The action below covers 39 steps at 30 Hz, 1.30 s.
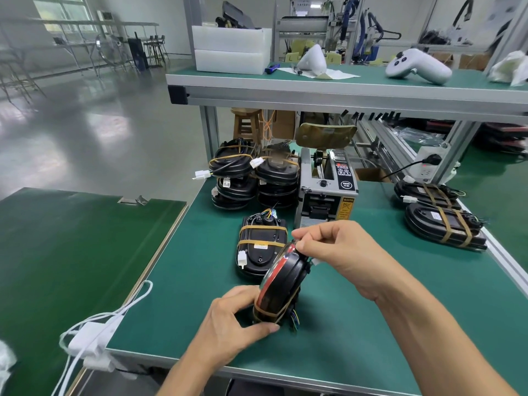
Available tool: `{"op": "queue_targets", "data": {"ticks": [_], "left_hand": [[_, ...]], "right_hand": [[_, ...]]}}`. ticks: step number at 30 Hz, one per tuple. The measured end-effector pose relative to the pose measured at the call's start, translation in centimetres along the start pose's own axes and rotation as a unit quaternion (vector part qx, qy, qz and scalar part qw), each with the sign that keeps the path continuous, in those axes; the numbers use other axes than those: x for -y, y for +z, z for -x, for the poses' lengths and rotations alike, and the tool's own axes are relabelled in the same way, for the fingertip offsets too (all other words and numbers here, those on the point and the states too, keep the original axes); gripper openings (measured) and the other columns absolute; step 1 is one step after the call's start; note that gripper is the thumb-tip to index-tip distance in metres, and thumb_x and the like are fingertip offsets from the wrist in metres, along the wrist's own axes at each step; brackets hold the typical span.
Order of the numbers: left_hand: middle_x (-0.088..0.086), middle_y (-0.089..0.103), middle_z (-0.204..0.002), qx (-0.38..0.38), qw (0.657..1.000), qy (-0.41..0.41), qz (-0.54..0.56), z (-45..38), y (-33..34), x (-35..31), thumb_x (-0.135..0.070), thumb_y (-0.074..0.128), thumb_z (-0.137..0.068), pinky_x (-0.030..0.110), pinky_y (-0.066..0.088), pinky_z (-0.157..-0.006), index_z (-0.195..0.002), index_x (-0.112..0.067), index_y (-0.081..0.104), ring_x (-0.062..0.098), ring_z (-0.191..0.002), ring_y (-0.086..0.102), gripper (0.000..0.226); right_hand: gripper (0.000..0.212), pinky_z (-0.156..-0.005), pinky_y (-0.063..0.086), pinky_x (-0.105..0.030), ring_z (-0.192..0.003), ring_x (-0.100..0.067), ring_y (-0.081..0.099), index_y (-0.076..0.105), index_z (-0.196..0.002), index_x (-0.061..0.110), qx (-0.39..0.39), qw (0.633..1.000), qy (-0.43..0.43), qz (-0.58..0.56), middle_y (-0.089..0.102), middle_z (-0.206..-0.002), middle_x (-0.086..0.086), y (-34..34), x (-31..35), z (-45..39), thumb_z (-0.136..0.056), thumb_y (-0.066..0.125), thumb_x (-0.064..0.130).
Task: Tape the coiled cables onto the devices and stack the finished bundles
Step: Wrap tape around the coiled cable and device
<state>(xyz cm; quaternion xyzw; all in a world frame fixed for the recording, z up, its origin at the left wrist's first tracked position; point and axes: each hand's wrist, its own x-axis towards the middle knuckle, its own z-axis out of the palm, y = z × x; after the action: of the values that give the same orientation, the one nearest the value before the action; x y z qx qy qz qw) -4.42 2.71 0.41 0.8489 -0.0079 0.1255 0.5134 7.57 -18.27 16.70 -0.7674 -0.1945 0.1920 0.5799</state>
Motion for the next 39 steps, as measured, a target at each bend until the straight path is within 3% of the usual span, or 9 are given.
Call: {"op": "queue_targets", "data": {"ticks": [9,20,24,28,34,39], "left_hand": [[-0.018,0.073,-0.129,0.000,1.000,0.002,-0.001,0.0,0.1,0.1,-0.046,0.093,-0.077,0.022,0.048,-0.106,-0.114,-0.041,0.080,0.011,-0.127,0.067,0.039],[-0.018,0.073,-0.129,0.002,1.000,0.009,0.000,-0.1,0.1,0.2,-0.048,0.093,-0.078,0.017,0.048,-0.105,-0.115,-0.041,0.079,0.010,-0.127,0.067,0.040],[-0.019,0.072,-0.131,0.002,1.000,0.009,0.000,0.0,0.1,0.3,-0.050,0.093,-0.077,0.016,0.047,-0.106,-0.117,-0.046,0.079,0.009,-0.128,0.066,0.042],[-0.020,0.071,-0.132,0.003,1.000,0.009,-0.002,-0.1,0.1,0.2,-0.052,0.092,-0.077,0.016,0.046,-0.107,-0.117,-0.049,0.078,0.008,-0.129,0.066,0.042],[-0.019,0.071,-0.131,0.006,1.000,0.007,-0.002,-0.1,0.2,0.3,-0.051,0.092,-0.077,0.022,0.048,-0.109,-0.114,-0.045,0.080,0.009,-0.129,0.066,0.040],[-0.019,0.071,-0.132,0.003,1.000,0.007,-0.003,0.0,0.1,0.3,-0.053,0.092,-0.077,0.027,0.049,-0.111,-0.117,-0.046,0.079,0.009,-0.131,0.065,0.042]], "right_hand": [[0.022,-0.082,0.048,-0.026,-0.103,0.001,0.071,0.081,-0.068,0.019,-0.009,1.000,0.008,-0.003,0.079,-0.104,0.013,0.0,-0.1,0.0,-0.089,0.076,0.014],[0.025,-0.081,0.050,-0.019,-0.093,-0.001,0.075,0.077,-0.063,0.024,-0.028,0.999,-0.014,0.028,0.078,-0.101,0.018,0.5,-0.5,0.3,-0.086,0.077,0.012],[0.011,-0.096,0.054,-0.033,-0.098,0.002,0.073,0.076,-0.067,0.021,-0.037,0.998,-0.023,0.056,0.077,-0.104,0.020,0.7,-0.6,0.5,-0.078,0.077,0.025],[0.013,-0.104,0.053,-0.041,-0.100,0.006,0.071,0.075,-0.068,0.023,-0.047,0.996,-0.029,0.077,0.075,-0.106,0.025,0.7,-0.4,0.7,-0.070,0.073,0.036],[0.015,-0.103,0.050,-0.039,-0.101,0.011,0.067,0.073,-0.068,0.027,-0.050,0.992,-0.034,0.108,0.074,-0.108,0.023,0.6,-0.8,0.8,-0.082,0.077,0.026],[0.008,-0.096,0.047,-0.031,-0.105,0.014,0.063,0.070,-0.080,0.033,-0.076,0.987,-0.040,0.137,0.070,-0.109,0.029,0.7,-1.4,0.9,-0.078,0.071,0.041]]}}
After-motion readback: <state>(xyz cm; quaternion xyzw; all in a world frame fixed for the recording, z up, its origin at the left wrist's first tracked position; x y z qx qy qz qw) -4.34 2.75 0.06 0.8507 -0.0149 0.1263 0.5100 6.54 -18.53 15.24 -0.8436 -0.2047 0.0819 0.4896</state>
